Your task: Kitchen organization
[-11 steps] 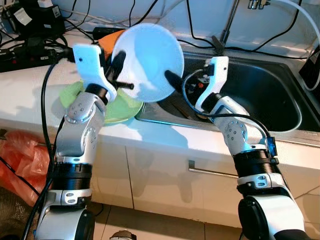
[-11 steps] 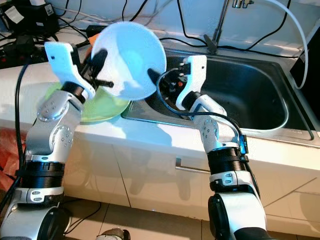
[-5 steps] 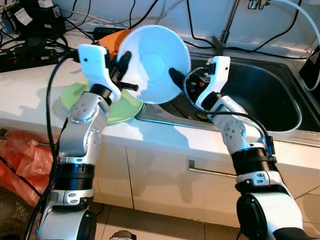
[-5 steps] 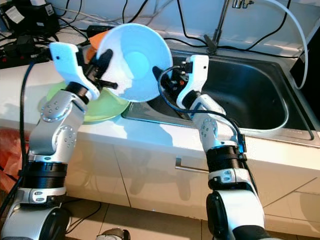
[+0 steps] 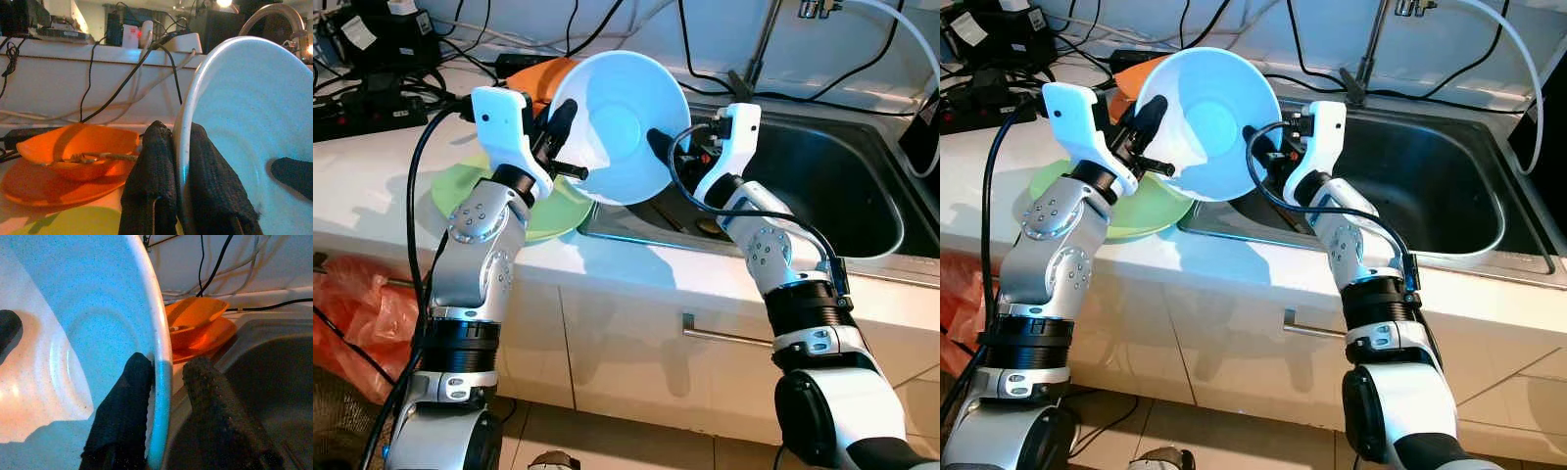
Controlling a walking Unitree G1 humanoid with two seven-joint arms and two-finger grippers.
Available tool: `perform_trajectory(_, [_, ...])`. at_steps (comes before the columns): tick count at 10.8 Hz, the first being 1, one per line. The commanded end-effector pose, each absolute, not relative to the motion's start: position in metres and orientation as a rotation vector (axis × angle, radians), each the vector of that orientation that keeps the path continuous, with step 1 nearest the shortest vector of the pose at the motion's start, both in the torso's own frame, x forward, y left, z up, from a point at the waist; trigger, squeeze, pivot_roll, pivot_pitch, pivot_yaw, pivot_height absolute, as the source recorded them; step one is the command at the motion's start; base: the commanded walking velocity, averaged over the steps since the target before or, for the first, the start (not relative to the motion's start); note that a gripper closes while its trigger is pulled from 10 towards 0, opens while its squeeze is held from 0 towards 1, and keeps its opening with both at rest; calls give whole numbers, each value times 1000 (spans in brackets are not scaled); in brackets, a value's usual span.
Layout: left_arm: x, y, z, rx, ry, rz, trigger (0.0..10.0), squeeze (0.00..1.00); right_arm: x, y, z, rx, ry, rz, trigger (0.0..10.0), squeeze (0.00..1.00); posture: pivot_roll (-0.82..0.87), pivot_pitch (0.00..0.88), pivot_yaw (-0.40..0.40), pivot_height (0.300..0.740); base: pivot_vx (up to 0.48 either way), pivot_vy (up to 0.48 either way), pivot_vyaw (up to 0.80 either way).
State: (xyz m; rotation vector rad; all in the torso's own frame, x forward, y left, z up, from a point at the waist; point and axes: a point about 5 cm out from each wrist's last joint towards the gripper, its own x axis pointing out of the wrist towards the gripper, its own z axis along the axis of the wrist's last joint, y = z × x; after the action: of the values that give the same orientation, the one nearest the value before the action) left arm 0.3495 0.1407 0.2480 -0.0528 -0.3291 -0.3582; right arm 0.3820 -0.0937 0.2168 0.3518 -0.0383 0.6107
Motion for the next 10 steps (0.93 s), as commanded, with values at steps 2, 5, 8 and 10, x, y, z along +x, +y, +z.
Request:
perform_trajectory(2, [348,146,266,-9,-420,-343,0,0,386,-106,212,349,-1,548,0,0,145,22,-27,740,0,0,0])
perform_trajectory(5, [348,145,262,4,-404,-353,8588,545,386,-107,212,351,3,548,0,0,142,26,-28,740,0,0,0])
perform_trajectory(8, [348,142,255,-3,-362,-381,10000,1000,386,-108,211,365,9,541,0,0,141,27,-28,740,0,0,0])
perform_trajectory(10, [346,135,249,-12,-296,-486,10000,1000,389,-112,210,368,15,486,0,0,144,25,-29,740,0,0,0])
